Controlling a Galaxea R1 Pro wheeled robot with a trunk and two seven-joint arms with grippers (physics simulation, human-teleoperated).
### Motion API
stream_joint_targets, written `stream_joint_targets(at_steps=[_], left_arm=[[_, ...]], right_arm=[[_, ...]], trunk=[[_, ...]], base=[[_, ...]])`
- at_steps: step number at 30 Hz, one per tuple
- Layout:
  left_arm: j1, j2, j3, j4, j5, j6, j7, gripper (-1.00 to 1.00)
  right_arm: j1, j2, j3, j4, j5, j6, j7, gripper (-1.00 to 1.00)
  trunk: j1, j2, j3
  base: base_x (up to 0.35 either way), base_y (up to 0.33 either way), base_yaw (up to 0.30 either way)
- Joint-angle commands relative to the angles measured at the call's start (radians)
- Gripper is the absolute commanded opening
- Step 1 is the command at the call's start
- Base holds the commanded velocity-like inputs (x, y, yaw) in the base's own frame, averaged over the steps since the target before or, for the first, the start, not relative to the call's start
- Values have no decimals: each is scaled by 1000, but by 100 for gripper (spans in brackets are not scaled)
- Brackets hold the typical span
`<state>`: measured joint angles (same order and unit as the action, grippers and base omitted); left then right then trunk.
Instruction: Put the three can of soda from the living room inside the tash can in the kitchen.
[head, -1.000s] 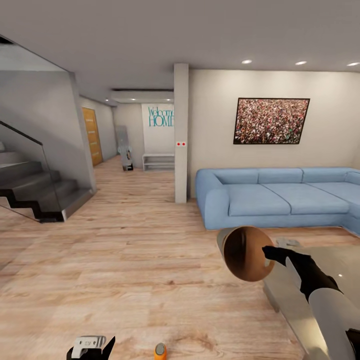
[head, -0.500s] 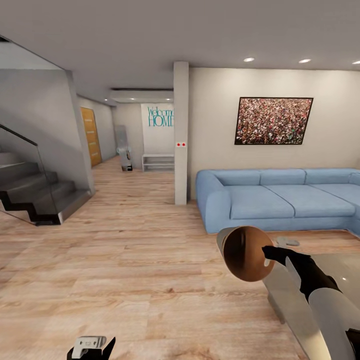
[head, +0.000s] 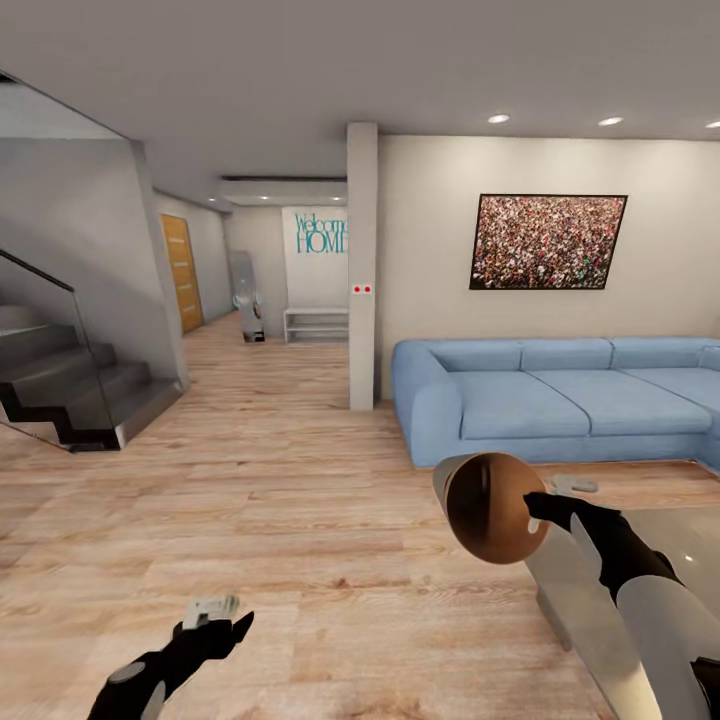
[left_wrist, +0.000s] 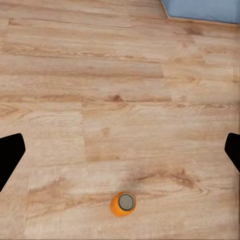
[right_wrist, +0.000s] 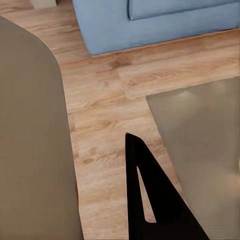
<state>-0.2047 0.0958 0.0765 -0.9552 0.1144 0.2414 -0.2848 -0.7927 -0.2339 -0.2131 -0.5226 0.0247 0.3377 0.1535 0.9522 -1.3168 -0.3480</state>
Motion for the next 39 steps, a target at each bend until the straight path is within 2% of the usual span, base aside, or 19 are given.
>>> stream_joint_targets(at_steps=[1, 3, 4, 5, 7, 9, 14, 17, 21, 39], left_arm=[[-30, 0, -4, 29, 0, 9, 0, 100], [-91, 0, -14, 98, 0, 20, -1, 100], [-156, 0, -29, 179, 1, 24, -2, 100], [-187, -1, -38, 219, 1, 25, -3, 100], [-300, -1, -81, 368, 3, 24, -5, 100], [-323, -1, -90, 400, 3, 18, -6, 100], [-354, -2, -102, 484, 3, -23, -6, 100], [-361, -12, -106, 538, 3, -37, -7, 100], [-363, -17, -106, 557, 6, -43, -5, 100], [-364, -20, -106, 566, 4, -59, -2, 100]], right_arm=[[-1, 0, -2, -2, -6, 4, 0, -100], [-1, 0, -2, -2, -6, 12, 0, -100], [0, 0, -2, -2, -5, 19, 0, -100], [0, 0, -2, -2, -5, 22, 0, -100], [0, 1, -2, -3, -5, 29, 0, -100], [0, 1, -2, -3, -5, 30, 0, -100], [-1, 2, -1, -3, -5, 31, 0, -100], [0, 14, 0, -4, -3, 32, 0, -100], [-1, 19, 0, -3, -3, 32, 0, -100], [-1, 21, 11, -4, -2, 32, 0, -100]], trunk=[[0, 0, 0], [0, 0, 0], [0, 0, 0], [0, 0, 0], [0, 0, 0], [0, 0, 0], [0, 0, 0], [0, 0, 0], [0, 0, 0], [69, -126, -56]], base=[[2, 0, 0], [1, 0, 0], [0, 0, 0], [0, 0, 0], [0, 0, 0], [0, 0, 0], [0, 0, 0], [0, 0, 0], [0, 0, 0], [0, 0, 0]])
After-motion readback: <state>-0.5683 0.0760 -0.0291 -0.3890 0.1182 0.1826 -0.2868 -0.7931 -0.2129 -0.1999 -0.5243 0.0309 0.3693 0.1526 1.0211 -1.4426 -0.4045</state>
